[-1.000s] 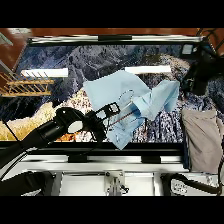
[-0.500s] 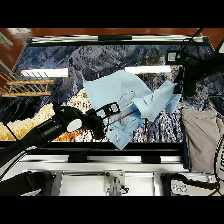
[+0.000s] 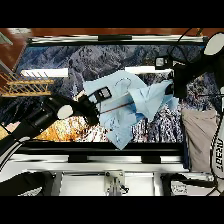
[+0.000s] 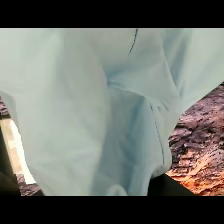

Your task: Fold the shirts.

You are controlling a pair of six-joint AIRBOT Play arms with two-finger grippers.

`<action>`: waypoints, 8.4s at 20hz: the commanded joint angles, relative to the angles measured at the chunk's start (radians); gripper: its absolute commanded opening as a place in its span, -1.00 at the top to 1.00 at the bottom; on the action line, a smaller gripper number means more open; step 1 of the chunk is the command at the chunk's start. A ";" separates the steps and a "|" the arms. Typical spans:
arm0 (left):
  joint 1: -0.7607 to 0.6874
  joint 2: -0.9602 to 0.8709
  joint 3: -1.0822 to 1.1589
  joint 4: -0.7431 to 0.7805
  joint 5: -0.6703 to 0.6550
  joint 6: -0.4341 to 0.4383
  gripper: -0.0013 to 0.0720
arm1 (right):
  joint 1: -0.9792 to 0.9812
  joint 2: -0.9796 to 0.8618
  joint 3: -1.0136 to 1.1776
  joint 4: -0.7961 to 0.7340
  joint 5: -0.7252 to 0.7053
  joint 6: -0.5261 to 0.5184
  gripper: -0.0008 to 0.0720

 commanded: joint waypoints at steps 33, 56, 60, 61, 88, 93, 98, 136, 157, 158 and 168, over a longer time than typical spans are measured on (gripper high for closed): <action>-0.020 -0.044 -0.294 -0.866 0.850 -0.523 -0.84 | 0.183 0.253 0.000 -0.084 -0.068 0.566 0.81; 0.376 -0.124 0.022 -0.865 0.591 -0.422 0.85 | 0.182 0.321 0.000 -0.019 -0.266 0.575 0.81; 0.435 -0.125 0.061 -0.865 0.557 -0.408 0.84 | 0.182 0.320 0.000 0.052 -0.280 0.574 0.81; 0.443 -0.125 0.072 -0.865 0.557 -0.408 0.85 | 0.182 0.320 0.000 0.074 -0.280 0.568 0.81; 0.575 -0.087 0.240 -0.865 0.452 -0.265 0.84 | 0.182 0.320 0.000 0.065 -0.230 0.530 0.81; 0.573 -0.023 0.247 -0.865 0.438 -0.159 0.84 | 0.185 0.294 0.000 0.018 -0.130 0.534 0.81; 0.515 0.019 0.339 -0.866 0.345 -0.124 0.85 | 0.229 0.238 0.000 0.017 -0.250 0.653 0.81; 0.468 0.087 0.613 -0.669 -0.138 -0.029 -0.50 | 0.078 0.529 0.103 -1.044 -0.319 1.648 0.81; 0.468 0.071 0.613 -0.668 -0.158 -0.029 -0.49 | -0.358 0.528 0.189 -0.966 -0.343 1.624 0.81; 0.468 0.071 0.613 -0.668 -0.158 -0.029 -0.49 | -0.358 0.528 0.189 -0.954 -0.333 1.621 0.81; 0.461 0.056 0.613 -0.669 -0.113 -0.028 -0.50 | -0.381 0.518 0.189 -0.321 -0.314 1.353 0.81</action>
